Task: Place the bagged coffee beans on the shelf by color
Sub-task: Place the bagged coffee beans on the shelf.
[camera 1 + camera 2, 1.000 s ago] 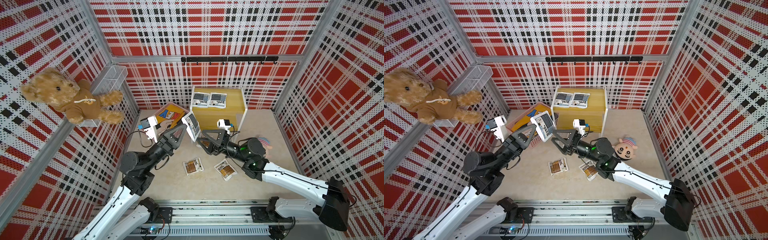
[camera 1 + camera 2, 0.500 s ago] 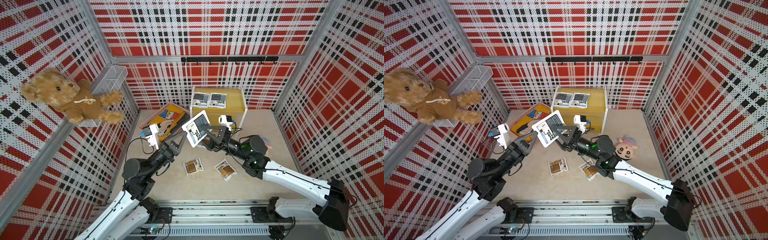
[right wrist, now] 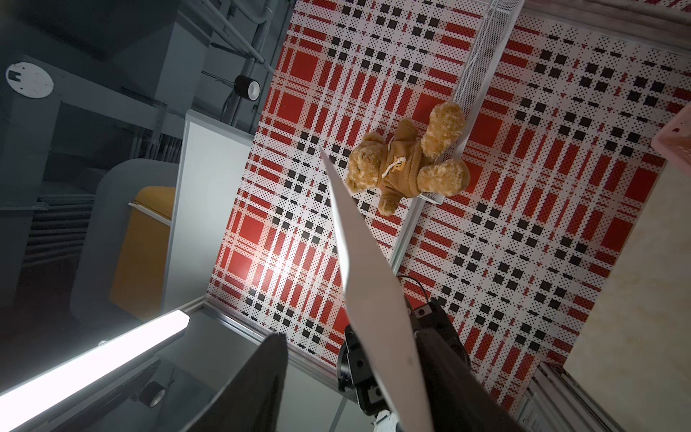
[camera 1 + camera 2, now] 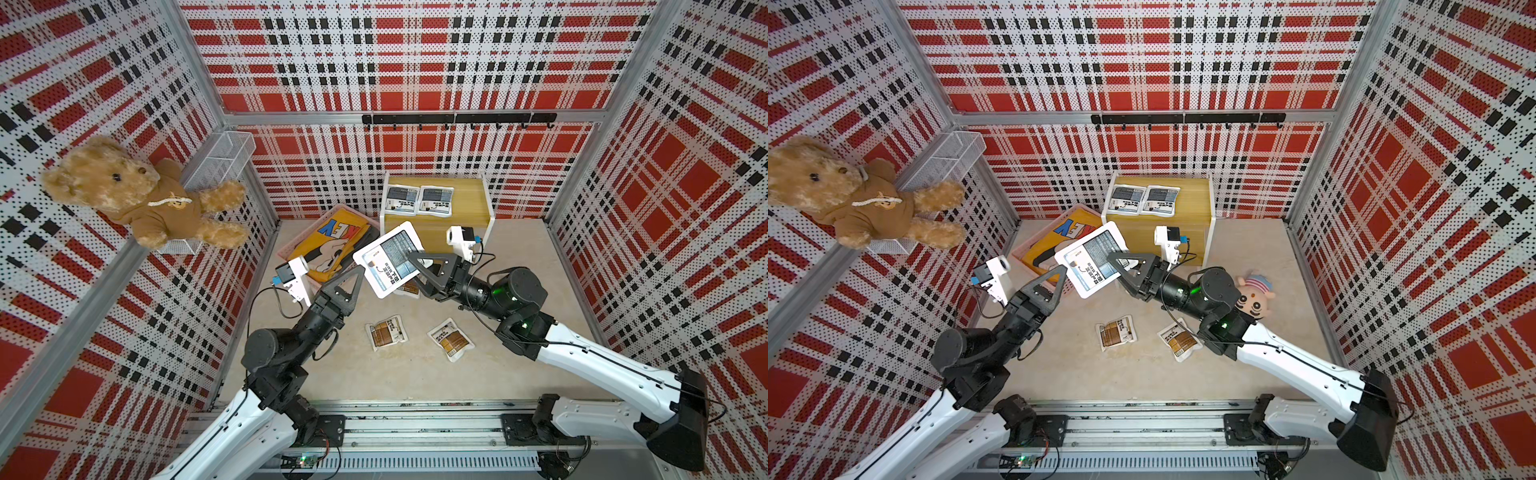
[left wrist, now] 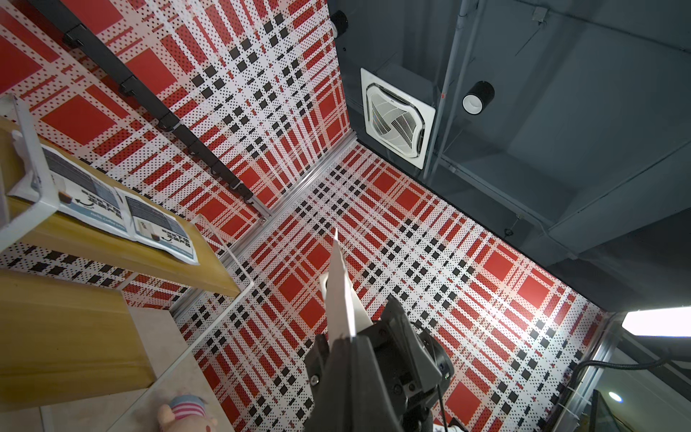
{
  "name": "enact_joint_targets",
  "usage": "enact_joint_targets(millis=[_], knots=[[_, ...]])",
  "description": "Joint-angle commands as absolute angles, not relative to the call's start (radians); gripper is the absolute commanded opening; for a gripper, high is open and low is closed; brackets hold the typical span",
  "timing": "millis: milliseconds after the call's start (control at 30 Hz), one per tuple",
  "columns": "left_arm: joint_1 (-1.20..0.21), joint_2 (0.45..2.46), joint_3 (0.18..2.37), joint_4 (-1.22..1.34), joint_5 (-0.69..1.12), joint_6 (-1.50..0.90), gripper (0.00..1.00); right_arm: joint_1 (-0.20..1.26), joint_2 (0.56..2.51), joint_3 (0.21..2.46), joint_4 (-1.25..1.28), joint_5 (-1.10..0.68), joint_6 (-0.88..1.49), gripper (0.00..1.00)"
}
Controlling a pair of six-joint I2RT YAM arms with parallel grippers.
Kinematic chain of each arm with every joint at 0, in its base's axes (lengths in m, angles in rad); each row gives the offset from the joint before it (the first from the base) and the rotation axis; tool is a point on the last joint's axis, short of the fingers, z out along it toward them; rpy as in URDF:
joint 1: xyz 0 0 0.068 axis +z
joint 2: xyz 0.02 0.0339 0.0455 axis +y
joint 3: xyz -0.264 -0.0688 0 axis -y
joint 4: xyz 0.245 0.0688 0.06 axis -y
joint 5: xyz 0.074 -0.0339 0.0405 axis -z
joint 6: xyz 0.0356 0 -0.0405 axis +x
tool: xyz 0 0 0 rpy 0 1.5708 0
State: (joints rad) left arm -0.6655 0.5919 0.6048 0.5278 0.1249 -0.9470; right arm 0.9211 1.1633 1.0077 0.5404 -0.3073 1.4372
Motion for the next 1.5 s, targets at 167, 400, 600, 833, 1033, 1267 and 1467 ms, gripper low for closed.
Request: enact_joint_targets(millis=[167, 400, 600, 833, 1033, 1267, 1467], knots=[[-0.719, 0.601, 0.588, 0.565, 0.056, -0.938, 0.0, 0.928, 1.166, 1.068, 0.496, -0.31, 1.374, 0.46], [-0.727, 0.619, 0.594, 0.565, 0.061, -0.94, 0.0, 0.926, 1.133, 1.1, 0.383, -0.275, 1.296, 0.26], [-0.727, 0.628, 0.614, 0.544, 0.085, -0.939, 0.19, 0.882, 1.114, 1.148, 0.286, -0.294, 1.244, 0.2], [-0.696, 0.664, 0.715, 0.41, 0.178, -0.894, 0.51, 0.752, 1.11, 1.251, 0.147, -0.383, 1.223, 0.17], [-0.469, 0.767, 0.858, 0.334, 0.587, -0.961, 0.64, 0.636, 1.198, 1.499, -0.236, -0.685, 1.074, 0.18], [-0.328, 0.914, 0.983, 0.282, 0.894, -0.952, 0.69, 0.616, 1.274, 1.608, -0.343, -0.867, 1.022, 0.18], [-0.36, 0.991, 1.004, 0.36, 0.942, -0.969, 0.69, 0.615, 1.313, 1.617, -0.374, -0.911, 1.005, 0.18]])
